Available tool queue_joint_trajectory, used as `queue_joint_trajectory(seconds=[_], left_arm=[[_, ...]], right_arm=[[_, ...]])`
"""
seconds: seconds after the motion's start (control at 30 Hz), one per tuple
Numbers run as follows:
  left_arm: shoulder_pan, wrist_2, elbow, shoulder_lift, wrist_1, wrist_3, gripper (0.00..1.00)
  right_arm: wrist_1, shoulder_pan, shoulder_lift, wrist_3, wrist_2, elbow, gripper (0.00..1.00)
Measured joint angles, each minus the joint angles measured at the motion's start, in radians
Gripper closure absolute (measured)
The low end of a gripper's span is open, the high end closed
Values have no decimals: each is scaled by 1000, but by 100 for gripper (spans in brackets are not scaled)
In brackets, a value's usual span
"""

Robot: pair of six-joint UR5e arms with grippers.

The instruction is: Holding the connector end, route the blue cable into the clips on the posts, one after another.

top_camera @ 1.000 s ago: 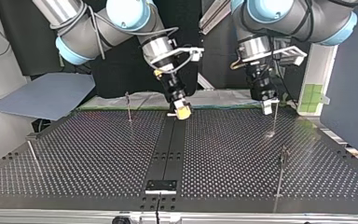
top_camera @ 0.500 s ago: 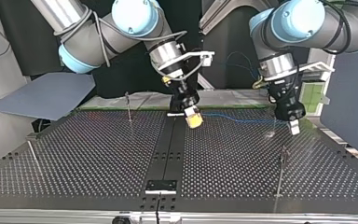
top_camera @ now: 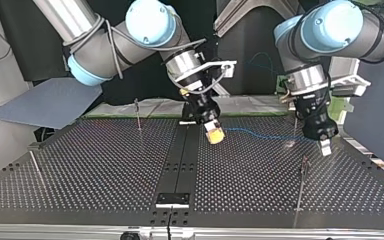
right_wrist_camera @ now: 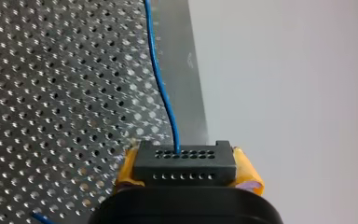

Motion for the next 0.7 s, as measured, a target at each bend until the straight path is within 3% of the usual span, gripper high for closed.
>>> queue_joint_trajectory(seconds=[0.7], left_arm=[[66,92,30,-56,0,-10,100]], right_arm=[[21,-16,29,20,-8,-73,100]])
